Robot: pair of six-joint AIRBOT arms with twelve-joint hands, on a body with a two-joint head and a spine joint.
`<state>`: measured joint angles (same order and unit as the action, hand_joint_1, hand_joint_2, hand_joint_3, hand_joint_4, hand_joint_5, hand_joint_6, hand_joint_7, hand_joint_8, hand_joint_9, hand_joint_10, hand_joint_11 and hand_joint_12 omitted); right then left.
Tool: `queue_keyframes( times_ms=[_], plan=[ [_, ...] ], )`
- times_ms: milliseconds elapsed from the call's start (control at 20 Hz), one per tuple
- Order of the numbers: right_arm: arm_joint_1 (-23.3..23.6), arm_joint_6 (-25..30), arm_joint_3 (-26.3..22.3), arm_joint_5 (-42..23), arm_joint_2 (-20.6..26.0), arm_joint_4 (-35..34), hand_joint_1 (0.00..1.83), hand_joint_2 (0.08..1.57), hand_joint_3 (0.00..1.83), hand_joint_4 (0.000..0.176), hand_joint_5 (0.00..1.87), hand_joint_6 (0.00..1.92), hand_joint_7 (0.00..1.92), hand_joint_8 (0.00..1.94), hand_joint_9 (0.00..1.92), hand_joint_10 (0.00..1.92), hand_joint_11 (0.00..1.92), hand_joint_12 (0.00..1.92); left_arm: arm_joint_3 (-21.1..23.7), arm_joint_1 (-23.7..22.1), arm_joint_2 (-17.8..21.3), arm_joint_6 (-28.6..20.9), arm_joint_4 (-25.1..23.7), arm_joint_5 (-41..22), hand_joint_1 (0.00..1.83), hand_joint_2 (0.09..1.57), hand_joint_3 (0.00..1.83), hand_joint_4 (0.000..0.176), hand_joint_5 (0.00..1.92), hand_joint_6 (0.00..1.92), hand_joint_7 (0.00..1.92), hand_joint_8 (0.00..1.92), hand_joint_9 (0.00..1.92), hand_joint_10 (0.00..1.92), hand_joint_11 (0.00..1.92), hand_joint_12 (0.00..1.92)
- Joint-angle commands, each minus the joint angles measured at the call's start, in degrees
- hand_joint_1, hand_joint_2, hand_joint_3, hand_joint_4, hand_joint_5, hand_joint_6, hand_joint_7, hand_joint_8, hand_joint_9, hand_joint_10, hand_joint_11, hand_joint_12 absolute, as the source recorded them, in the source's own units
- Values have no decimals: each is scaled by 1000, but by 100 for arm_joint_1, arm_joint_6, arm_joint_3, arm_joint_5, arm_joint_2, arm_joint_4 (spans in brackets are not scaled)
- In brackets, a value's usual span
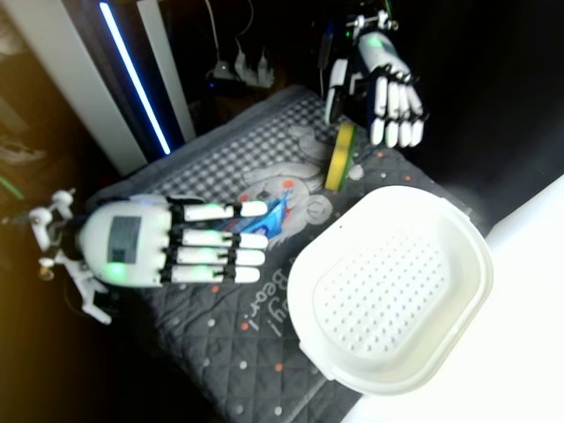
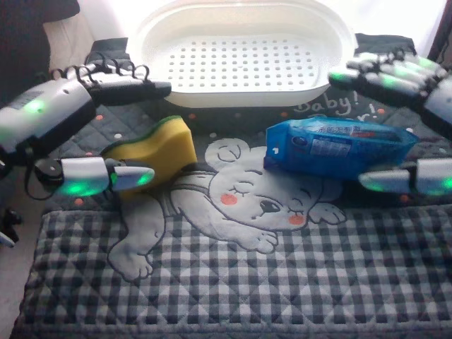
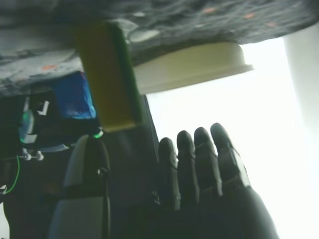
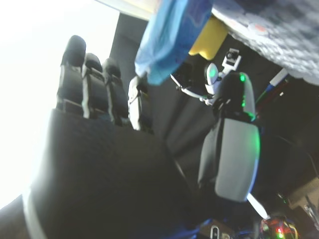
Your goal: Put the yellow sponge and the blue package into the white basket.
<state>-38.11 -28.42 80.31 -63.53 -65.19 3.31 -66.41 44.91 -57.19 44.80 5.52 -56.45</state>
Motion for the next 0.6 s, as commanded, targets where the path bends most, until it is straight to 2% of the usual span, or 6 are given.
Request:
queue_keyframes(
  times_ms=[0,100,250,350,450,550],
  plan=[
    [66,21,48,-557,-38,-68,832,934,0,176,170,5,153,6,128,10,0,501,-61,-79,-20,-33,93,-571,912,1013,0,0,447,0,356,0,242,0,0,568],
    [88,22,117,-461,-125,-62,850,918,0,176,188,5,178,7,144,9,0,551,-152,-166,-155,-35,29,-360,887,979,0,0,481,4,379,4,283,10,0,712],
    [89,22,161,-295,-177,-57,848,925,1,176,194,2,206,3,148,1,0,568,-275,-235,-322,-35,-35,-59,798,988,0,27,479,0,435,7,354,14,0,844],
    [89,22,199,-231,-229,-57,828,921,0,176,241,5,237,4,192,8,0,656,-341,-234,-422,-64,-32,73,806,943,0,0,560,5,560,11,469,24,25,1013],
    [88,22,199,-188,-248,-31,842,924,0,176,358,4,350,3,343,18,0,906,-419,-232,-533,-144,-32,156,846,956,0,0,589,3,601,6,521,20,3,1040],
    [88,22,200,-164,-270,-1,1008,981,3,95,649,11,655,15,673,52,254,1139,-447,-232,-582,-145,-32,208,884,1081,6,0,701,7,766,16,656,32,25,1160]
  ],
)
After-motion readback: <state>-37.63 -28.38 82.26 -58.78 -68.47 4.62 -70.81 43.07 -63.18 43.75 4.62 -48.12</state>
